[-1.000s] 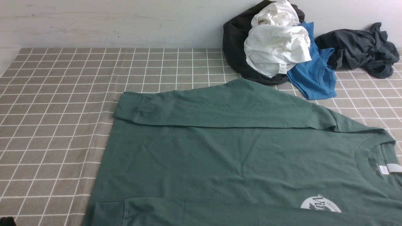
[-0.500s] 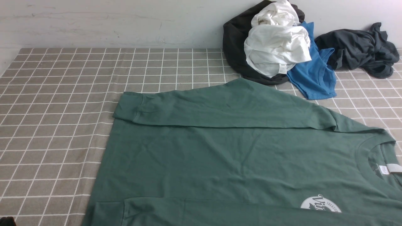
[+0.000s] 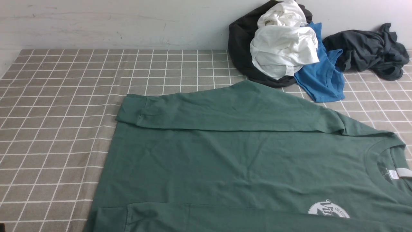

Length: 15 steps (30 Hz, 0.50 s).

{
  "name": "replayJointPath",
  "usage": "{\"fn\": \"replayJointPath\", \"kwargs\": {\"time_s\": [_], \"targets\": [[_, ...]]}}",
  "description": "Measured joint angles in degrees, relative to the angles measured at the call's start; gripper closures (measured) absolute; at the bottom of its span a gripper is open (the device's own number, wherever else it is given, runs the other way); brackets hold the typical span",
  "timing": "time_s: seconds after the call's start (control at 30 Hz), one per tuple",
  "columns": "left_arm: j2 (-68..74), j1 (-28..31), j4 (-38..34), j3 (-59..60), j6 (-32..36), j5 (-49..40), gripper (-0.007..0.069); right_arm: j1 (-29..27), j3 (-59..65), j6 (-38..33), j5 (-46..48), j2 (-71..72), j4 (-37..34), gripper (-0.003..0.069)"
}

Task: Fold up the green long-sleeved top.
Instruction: Use the left arm to clamp the cuff closest to it

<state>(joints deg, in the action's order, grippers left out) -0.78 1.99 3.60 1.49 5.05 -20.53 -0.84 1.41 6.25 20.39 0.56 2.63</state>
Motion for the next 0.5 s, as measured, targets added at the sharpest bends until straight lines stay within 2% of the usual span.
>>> {"fn": "replayJointPath", "kwargs": {"time_s": [0.2, 0.5], "targets": [[0.0, 0.0, 2.1, 0.0, -1.4, 0.4, 0.0631, 0.0, 0.0, 0.2, 0.0, 0.0, 0.0, 0.0673], [0.0, 0.0, -5.8, 0.1, -10.6, 6.4, 0.0631, 0.0, 0.0, 0.2, 0.0, 0.0, -0.3, 0.0673]]}}
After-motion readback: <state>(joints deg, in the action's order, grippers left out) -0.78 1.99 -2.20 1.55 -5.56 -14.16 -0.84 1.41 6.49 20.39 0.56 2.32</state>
